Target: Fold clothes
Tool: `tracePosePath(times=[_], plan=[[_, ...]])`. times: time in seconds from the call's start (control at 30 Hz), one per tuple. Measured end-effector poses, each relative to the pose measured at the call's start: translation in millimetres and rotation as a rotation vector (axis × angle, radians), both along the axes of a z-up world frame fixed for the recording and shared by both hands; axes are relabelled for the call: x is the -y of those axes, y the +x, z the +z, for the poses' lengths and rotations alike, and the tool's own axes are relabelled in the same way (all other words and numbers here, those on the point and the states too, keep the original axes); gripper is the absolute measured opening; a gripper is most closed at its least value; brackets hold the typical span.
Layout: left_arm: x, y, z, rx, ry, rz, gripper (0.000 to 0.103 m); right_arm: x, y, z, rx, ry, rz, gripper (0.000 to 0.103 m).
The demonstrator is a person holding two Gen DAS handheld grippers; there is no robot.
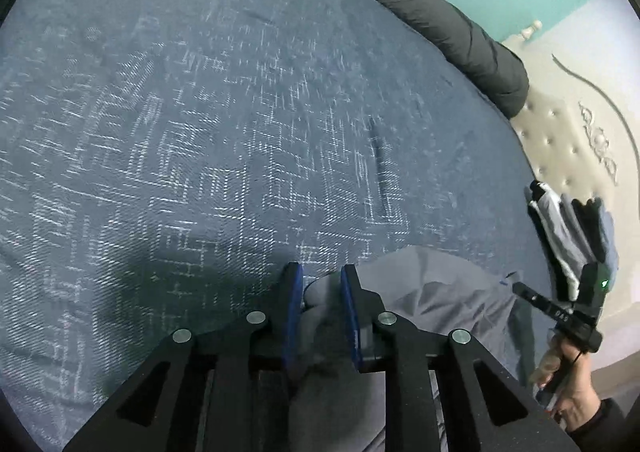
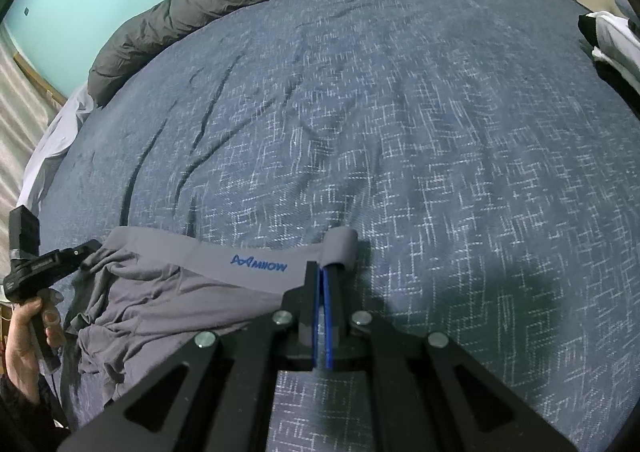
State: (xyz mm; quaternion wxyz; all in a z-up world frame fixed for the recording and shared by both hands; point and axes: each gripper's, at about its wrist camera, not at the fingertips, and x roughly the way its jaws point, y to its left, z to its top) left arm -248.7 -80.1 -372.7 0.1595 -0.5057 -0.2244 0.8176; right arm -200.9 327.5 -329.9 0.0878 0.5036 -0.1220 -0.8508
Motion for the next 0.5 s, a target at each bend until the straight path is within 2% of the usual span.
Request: tracePosePath(times=[0.07,0.1,0.23,0.5], plan=[[-0.8,-0.5,2.2,-0.012,0.007,-0.015,0.015,0.8,0.0,-0.4,-0.002,-0.003,0.002,0.001],[-2.6,-0.1,4.5,-0.022,0.008,-0.025,0.006,1.2,0.1,-0.5,-0.003,-0.004,0.004,0.001],[-5.8,3.8,16.6,-0.050,0.021,-0.028,0.005,2.7,0.9,1.2,-0.010,-0.009,0.008,0.001],[19.5,19.3,45.9,-0.132,0.028,0.013,0.004,1.5,4.4,8.0,-0.027,-0.014,0.011,0.001]])
